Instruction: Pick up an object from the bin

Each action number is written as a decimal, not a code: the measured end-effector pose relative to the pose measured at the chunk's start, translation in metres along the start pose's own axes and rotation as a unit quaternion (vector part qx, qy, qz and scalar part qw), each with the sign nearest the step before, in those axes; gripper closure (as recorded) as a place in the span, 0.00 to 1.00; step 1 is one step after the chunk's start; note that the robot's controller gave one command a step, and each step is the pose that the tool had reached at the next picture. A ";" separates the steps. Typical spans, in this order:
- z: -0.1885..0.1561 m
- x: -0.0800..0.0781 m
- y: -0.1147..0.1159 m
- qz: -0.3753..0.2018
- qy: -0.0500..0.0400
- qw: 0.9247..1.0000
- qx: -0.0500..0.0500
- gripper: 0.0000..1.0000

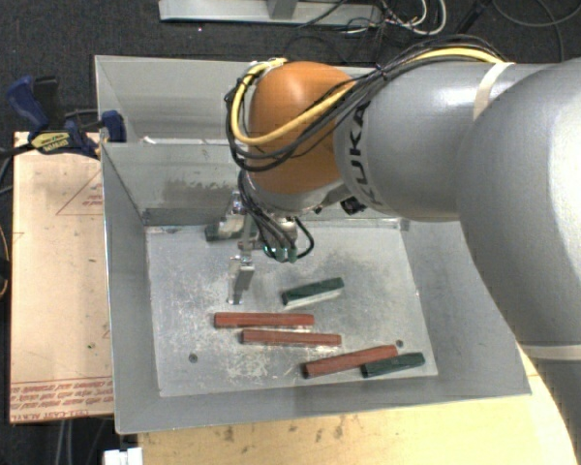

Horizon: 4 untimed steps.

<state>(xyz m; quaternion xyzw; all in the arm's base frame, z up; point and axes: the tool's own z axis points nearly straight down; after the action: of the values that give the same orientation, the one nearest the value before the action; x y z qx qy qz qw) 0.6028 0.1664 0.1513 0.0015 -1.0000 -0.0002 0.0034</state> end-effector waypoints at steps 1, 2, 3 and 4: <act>-0.004 -0.002 -0.001 0.001 -0.004 1.000 -0.001 0.00; 0.068 0.059 -0.033 -0.097 -0.011 0.995 -0.004 1.00; 0.068 0.059 -0.033 -0.097 -0.011 0.995 -0.004 1.00; -0.059 0.060 -0.035 -0.108 -0.005 0.994 0.000 1.00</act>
Offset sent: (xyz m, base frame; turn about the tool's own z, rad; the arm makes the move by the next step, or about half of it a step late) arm -0.0654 -0.0384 -0.0787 -0.1945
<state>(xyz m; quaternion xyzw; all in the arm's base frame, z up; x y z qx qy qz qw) 0.5438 0.1309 0.2103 0.1099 -0.9939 -0.0007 -0.0018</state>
